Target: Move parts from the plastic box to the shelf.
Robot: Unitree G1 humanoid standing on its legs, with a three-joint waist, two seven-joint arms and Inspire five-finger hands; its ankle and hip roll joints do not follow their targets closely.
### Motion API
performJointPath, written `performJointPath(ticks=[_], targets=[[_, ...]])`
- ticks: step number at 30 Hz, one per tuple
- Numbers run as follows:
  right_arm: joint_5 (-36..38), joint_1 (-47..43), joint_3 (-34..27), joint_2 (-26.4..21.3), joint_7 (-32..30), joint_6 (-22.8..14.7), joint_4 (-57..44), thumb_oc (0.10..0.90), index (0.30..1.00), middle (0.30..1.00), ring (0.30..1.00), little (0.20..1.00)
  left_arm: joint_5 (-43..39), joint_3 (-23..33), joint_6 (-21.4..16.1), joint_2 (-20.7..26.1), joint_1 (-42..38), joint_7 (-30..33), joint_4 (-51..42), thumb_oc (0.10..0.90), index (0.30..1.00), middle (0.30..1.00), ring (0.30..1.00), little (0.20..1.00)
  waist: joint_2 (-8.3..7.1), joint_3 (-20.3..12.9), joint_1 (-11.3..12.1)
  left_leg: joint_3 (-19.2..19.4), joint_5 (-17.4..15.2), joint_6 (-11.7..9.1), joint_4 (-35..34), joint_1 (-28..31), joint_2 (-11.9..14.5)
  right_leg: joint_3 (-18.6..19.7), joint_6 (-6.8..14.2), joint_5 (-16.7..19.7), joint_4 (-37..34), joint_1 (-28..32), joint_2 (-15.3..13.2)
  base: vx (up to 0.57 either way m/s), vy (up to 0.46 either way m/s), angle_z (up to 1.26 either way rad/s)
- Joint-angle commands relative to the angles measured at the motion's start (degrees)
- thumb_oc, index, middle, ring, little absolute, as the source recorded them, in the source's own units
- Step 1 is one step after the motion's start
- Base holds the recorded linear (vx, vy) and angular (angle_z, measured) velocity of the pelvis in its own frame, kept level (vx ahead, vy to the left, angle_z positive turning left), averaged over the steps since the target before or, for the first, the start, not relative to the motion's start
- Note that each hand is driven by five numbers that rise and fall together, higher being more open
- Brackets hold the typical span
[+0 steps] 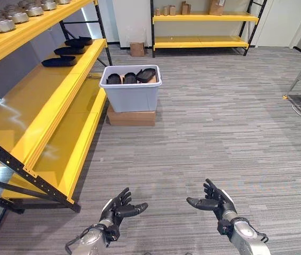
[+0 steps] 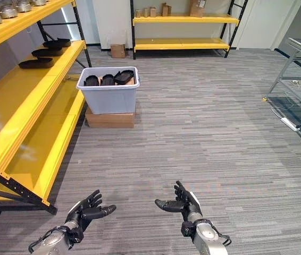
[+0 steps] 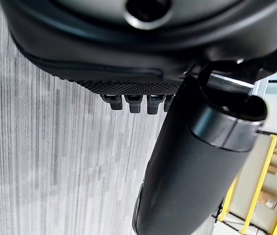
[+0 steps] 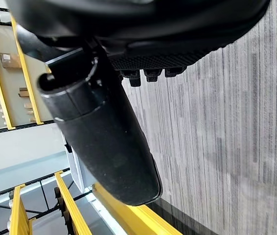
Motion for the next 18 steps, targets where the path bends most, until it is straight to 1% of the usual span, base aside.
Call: performJointPath(ticks=[1,5,7,8,9,10,12,13,15,16,17,18], targets=[[0.92,-3.74,-2.26,-1.66,2.13,-6.27,-7.71,0.9,1.0,1.0,1.0,1.0,0.9,1.92,-2.86,2.5,-4.23,-2.36,-1.0,0.9,1.0,1.0,1.0,1.0,-0.99,-0.21,-1.22,1.95,-3.4,-0.93,-0.13,2.54,1.03,-1.17,3.44,-3.18,4.0,0.82,-2.95,0.06,0.098,0.02],[0.92,-3.44,-2.98,-1.46,2.53,-6.17,-7.74,0.9,1.0,1.0,1.0,1.0,2.06,1.16,-3.69,3.48,-3.72,-2.04,-2.36,0.9,1.0,1.0,1.0,1.0,-0.87,0.76,-1.32,2.36,-3.31,0.2,-0.13,2.63,0.71,-0.84,3.97,-4.17,8.53,-0.89,-3.55,0.05,0.114,0.0],[0.37,-3.71,-2.88,-1.3,3.46,-6.54,-7.3,0.9,1.0,1.0,1.0,1.0,1.35,1.26,-4.06,4.07,-4.1,-2.08,-2.58,0.9,1.0,1.0,1.0,1.0,-0.79,1.34,-1.24,2.71,-3.38,0.91,0.31,2.5,0.34,-0.92,4.39,-4.15,12.23,-2.29,-3.95,0.04,0.126,-0.02],[-0.96,-4.0,-2.59,-1.4,2.95,-6.94,-7.55,0.9,1.0,1.0,1.0,1.0,-0.18,1.29,-4.32,4.55,-4.73,-2.77,-2.76,0.9,1.0,1.0,1.0,1.0,-0.77,1.84,-1.27,2.89,-3.54,1.55,1.06,2.12,0.0,-0.94,4.6,-3.82,15.9,-3.6,-4.18,0.03,0.115,-0.02],[-1.41,-4.16,-2.48,-1.46,2.48,-7.1,-7.6,0.9,1.0,1.0,1.0,1.0,-1.36,1.31,-4.35,4.65,-5.04,-3.15,-2.88,0.9,1.0,1.0,1.0,1.0,-0.73,2.06,-1.28,2.95,-3.64,1.82,1.44,1.92,-0.12,-0.94,4.68,-3.65,17.47,-4.2,-4.28,0.02,0.154,-0.01],[-1.33,-4.57,-2.2,-1.53,1.37,-7.24,-7.62,0.9,1.0,1.0,1.0,1.0,-2.43,1.29,-3.43,4.61,-6.01,-4.61,-3.45,0.9,1.0,1.0,1.0,1.0,-0.5,2.6,-1.28,3.02,-4.02,2.63,2.39,1.39,-0.47,-0.89,4.93,-2.96,22.77,-6.03,-4.77,0.02,0.148,0.01],[-1.47,-4.84,-2.35,-1.47,0.2,-7.52,-7.56,0.9,1.0,1.0,1.0,1.0,0.19,0.6,-3.22,4.68,-6.76,-6.45,-4.5,0.9,1.0,1.0,1.0,1.0,0.15,3.17,-1.3,2.68,-4.42,3.58,3.42,0.79,-0.9,-0.4,4.71,-1.67,30.88,-8.61,-5.64,0.04,0.174,0.02],[-1.46,-4.95,-2.44,-1.53,-0.03,-7.71,-7.49,0.9,1.0,1.0,1.0,1.0,0.11,-0.04,-3.27,4.65,-6.92,-6.01,-4.98,0.9,1.0,1.0,1.0,1.0,0.48,3.49,-1.29,2.45,-4.64,3.94,3.89,0.61,-1.13,-0.33,4.57,-0.99,34.16,-9.69,-6.15,0.06,0.197,0.04],[-1.7,-4.93,-2.16,-1.77,-0.3,-8.06,-7.42,0.9,1.0,1.0,1.0,1.0,-1.11,-0.8,-3.54,4.38,-7.36,-4.77,-4.77,0.9,1.0,1.0,1.0,1.0,1.45,4.28,-1.44,2.12,-5.43,4.76,4.71,0.69,-1.76,-0.16,4.69,1.6,43.87,-13.56,-7.82,0.08,0.197,0.02],[-2.09,-4.79,-1.98,-1.79,-0.43,-8.11,-7.42,0.9,1.0,1.0,1.0,1.0,-0.95,-1.05,-3.65,4.34,-7.47,-4.36,-4.58,0.9,1.0,1.0,1.0,1.0,1.97,4.76,-1.77,1.94,-5.75,4.82,4.67,1.24,-1.91,0.0,4.63,2.71,46.6,-15.42,-7.82,0.1,0.137,-0.03],[-1.89,-4.75,-1.87,-1.9,-0.24,-8.19,-7.32,0.9,1.0,1.0,1.0,1.0,-1.07,-1.26,-3.73,4.27,-7.48,-4.29,-4.43,0.9,1.0,1.0,1.0,1.0,2.11,5.03,-1.98,1.97,-5.83,4.71,4.42,1.68,-2.07,0.35,4.6,2.87,47.4,-16.5,-7.48,0.14,0.058,-0.03],[-1.7,-4.49,-1.99,-2.02,0.0,-8.26,-7.54,0.9,1.0,1.0,1.0,1.0,-1.2,-1.42,-3.69,4.16,-7.32,-4.45,-4.73,0.9,1.0,1.0,1.0,1.0,1.68,5.31,-2.72,1.32,-6.45,4.57,4.4,2.48,-2.7,0.48,4.9,3.08,44.21,-17.76,-5.95,0.18,-0.024,-0.07]])
